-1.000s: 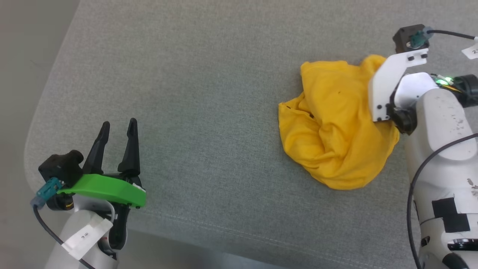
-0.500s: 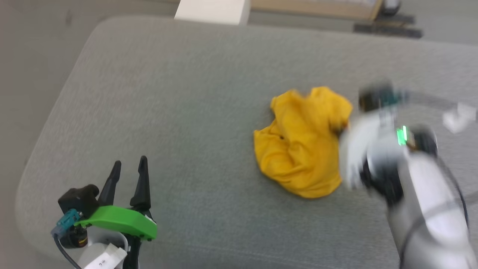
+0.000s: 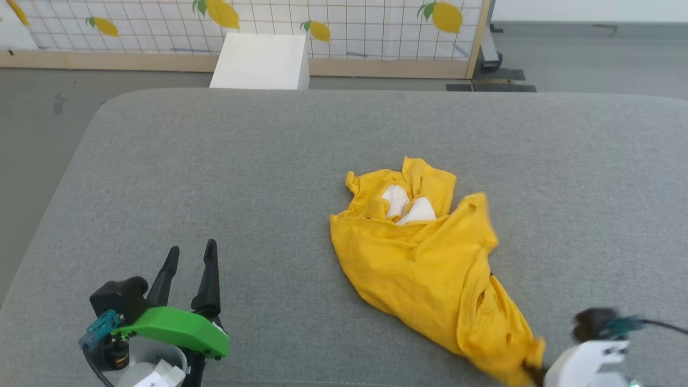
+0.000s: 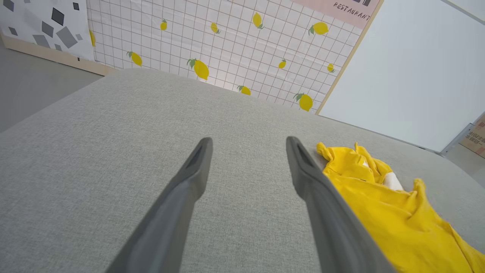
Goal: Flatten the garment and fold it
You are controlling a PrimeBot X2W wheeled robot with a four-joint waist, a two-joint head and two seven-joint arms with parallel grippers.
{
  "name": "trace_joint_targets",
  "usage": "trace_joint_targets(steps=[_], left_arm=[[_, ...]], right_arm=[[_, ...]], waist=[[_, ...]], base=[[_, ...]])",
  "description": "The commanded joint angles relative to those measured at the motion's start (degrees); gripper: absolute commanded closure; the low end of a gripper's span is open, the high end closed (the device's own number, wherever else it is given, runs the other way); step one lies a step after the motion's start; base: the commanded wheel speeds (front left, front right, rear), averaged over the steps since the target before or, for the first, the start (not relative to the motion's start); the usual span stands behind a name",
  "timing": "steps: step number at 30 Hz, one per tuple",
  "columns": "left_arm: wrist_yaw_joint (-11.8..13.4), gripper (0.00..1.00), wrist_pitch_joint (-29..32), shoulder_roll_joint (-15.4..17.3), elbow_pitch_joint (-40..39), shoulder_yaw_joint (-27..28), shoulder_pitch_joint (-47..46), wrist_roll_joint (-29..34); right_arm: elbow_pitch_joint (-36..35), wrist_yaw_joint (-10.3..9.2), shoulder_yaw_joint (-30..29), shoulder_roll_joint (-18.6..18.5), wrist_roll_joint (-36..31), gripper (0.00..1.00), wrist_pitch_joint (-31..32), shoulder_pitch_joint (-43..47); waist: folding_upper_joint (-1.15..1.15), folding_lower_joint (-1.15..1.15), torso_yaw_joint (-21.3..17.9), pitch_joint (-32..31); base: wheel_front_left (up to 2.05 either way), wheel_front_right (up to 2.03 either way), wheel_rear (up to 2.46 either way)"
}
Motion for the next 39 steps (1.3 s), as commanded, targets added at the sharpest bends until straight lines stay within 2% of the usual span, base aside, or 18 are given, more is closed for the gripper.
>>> trace_joint_targets(steps=[1, 7, 13, 17, 22, 27, 33, 39], left_arm=[[0.32, 0.00, 0.14, 0.34, -0.20, -0.05, 1.05, -0.25], [0.10, 0.00, 1.01, -0.27, -0.60, -0.80, 0.69, -1.02], [-1.12, 0.00, 5.99, -1.14, 0.14, -2.90, -6.42, -2.21], [-1.27, 0.00, 13.72, -1.72, 3.90, -4.55, -16.50, -3.35], [-1.23, 0.00, 27.29, -2.67, 11.16, -8.59, -29.98, -3.54], [-1.50, 0.00, 40.41, -2.28, 18.70, -14.43, -39.19, -0.72], [-1.30, 0.00, 47.25, -0.26, 24.24, -18.96, -41.76, 3.06], [-3.57, 0.00, 52.76, -0.25, 27.20, -22.35, -39.72, 2.94]], right_arm=[[-1.07, -0.06, -1.43, 0.45, 1.37, 0.00, -2.52, -1.55], [-2.01, -0.06, -9.92, 0.78, 11.59, 0.00, -15.84, -6.99], [0.35, -0.06, -15.81, 0.79, 10.32, 0.00, -21.35, -10.97], [1.82, -0.06, -15.99, 0.80, 10.98, 0.00, -22.62, -12.78], [4.09, -0.06, -14.55, 0.80, 12.10, 0.00, -24.79, -13.84], [6.66, -0.06, -12.46, 0.80, 12.68, 0.00, -28.10, -14.64], [9.35, -0.06, -10.63, 0.80, 13.80, 0.00, -31.14, -15.11], [11.40, -0.06, -10.03, 0.80, 14.87, 0.00, -33.32, -14.70]], waist=[[0.00, 0.00, -0.08, -0.25], [0.00, 0.00, -0.06, -0.11], [0.00, 0.00, -0.92, 2.31], [0.00, 0.00, -2.82, 5.40], [0.00, 0.00, -5.64, 10.56], [0.00, 0.00, -8.70, 15.07], [0.00, 0.00, -11.49, 17.63], [0.00, 0.00, -11.67, 18.28]], base=[[0.00, 0.00, 0.00], [0.00, 0.00, 0.00], [0.00, 0.00, 0.00], [0.00, 0.00, 0.00], [0.00, 0.00, 0.00], [0.00, 0.00, 0.00], [0.00, 0.00, 0.00], [0.00, 0.00, 0.00]])
